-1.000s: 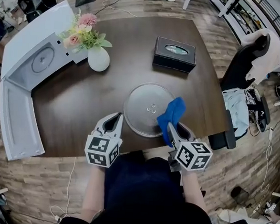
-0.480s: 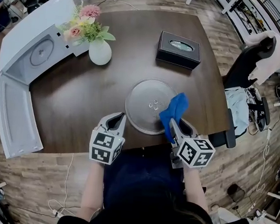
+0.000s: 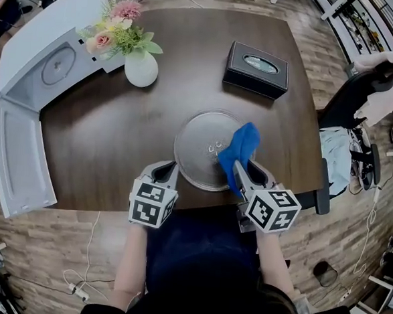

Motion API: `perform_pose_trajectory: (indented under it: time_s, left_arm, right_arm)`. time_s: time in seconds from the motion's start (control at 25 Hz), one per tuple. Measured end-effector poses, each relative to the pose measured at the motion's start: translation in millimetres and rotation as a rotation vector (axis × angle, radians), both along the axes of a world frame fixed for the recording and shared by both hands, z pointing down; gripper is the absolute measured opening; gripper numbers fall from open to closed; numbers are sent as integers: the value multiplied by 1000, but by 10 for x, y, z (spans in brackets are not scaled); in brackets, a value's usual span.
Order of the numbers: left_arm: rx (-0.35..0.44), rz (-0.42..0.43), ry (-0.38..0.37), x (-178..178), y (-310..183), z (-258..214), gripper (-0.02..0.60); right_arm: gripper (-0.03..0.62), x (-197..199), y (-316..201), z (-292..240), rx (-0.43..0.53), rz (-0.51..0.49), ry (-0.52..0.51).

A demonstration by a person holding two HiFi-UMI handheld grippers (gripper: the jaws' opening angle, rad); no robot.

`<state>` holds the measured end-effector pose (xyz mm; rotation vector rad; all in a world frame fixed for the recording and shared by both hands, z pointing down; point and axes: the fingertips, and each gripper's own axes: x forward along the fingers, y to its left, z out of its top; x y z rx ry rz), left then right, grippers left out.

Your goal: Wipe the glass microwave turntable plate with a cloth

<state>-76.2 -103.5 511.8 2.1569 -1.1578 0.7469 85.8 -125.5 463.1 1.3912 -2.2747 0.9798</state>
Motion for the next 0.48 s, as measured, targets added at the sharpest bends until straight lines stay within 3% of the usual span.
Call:
perform_pose_trajectory:
  time_s: [0.48]
  left_arm:
    - [-79, -23, -100, 57, -24, 234, 5]
  right_arm:
    - [81, -165, -149, 4, 0, -107, 9]
